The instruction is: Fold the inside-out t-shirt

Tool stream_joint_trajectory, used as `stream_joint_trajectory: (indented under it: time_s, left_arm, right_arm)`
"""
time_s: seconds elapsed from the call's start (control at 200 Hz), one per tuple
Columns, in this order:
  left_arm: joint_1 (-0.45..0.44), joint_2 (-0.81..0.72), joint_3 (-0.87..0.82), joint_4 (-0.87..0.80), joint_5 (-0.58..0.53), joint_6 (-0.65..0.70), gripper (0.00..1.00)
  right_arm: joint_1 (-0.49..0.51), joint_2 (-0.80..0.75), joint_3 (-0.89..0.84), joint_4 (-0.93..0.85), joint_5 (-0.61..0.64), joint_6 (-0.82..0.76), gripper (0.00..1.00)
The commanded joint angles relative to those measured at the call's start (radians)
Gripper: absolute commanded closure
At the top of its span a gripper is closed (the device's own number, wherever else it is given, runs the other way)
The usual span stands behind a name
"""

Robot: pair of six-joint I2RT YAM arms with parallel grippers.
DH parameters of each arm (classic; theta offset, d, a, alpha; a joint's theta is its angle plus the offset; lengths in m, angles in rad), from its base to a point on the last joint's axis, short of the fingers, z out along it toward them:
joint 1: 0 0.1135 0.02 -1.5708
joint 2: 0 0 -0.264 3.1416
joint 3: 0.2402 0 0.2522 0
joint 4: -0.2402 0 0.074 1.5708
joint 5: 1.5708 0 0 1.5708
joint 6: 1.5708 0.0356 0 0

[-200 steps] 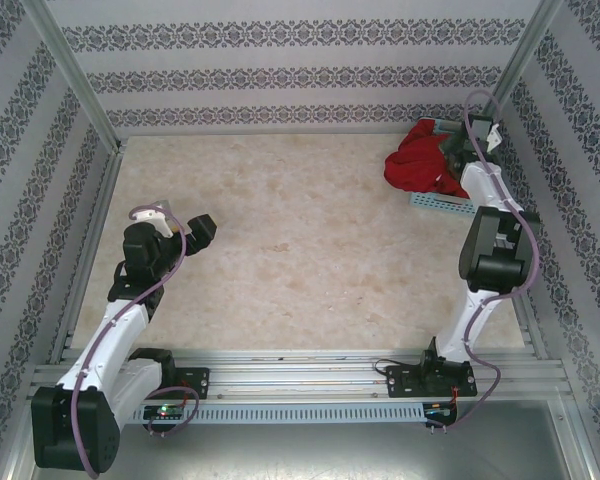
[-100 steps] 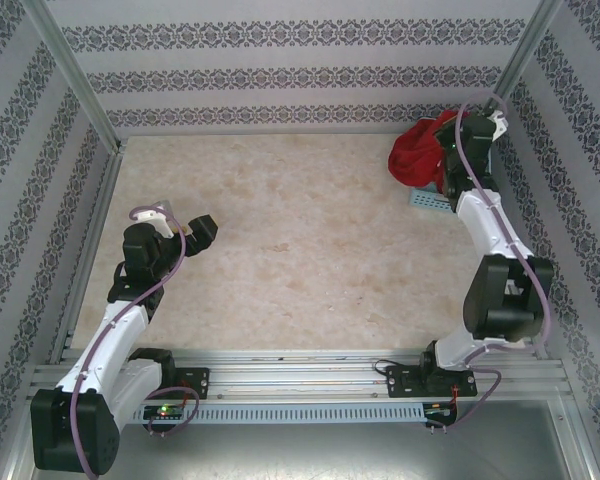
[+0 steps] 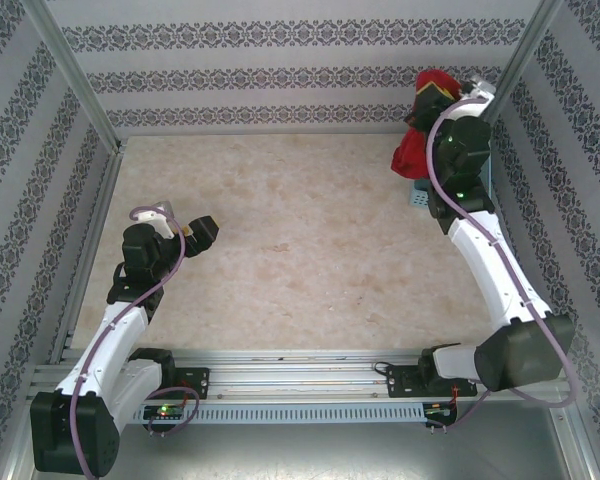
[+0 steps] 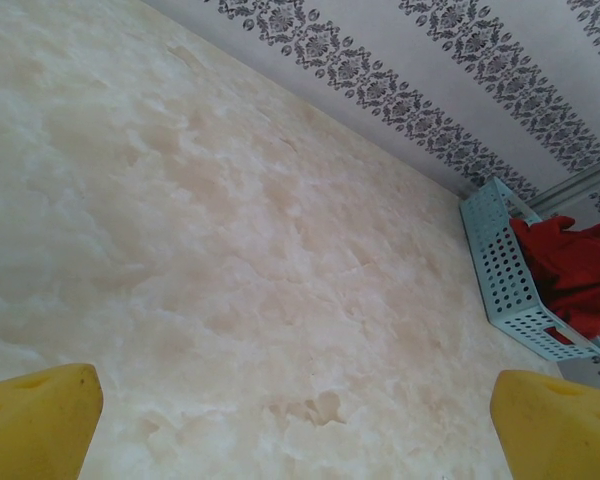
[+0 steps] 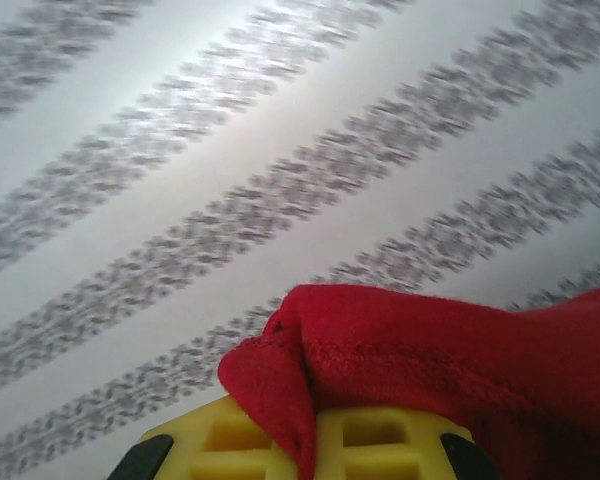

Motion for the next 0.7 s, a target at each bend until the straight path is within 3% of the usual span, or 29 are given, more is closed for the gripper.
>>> stream_joint_trajectory:
  time_s: [0.0, 0.21, 0.395, 0.505, 0.694]
  left_arm:
    - [-0.016, -0.027, 0.013, -0.012, 0.023, -0.023, 0.0]
    - [-0.017, -0.049, 0.01, -0.026, 0.028, -0.032, 0.0]
    - [-0.018, -0.069, 0.006, -0.034, 0.033, -0.048, 0.0]
    - [-0.02, -0.086, 0.008, -0.066, 0.032, -0.054, 0.0]
    - [-0.022, -0.115, 0.026, -0.234, -0.035, -0.045, 0.0]
  right_arm:
    - [0.096, -0.068, 0.112, 0.029, -0.031, -0.159, 1.0]
    - [0.308, -0.09, 0.302, -0.085, -0.07, -0.313, 1.0]
    - [0.399, -0.041, 0.376, -0.216, -0.148, -0.254, 1.0]
    - [0.451, -0.001, 0.313, -0.255, -0.166, -0.224, 1.0]
    - [0.441, 0.022, 0.006, -0.235, -0.077, -0.054, 1.0]
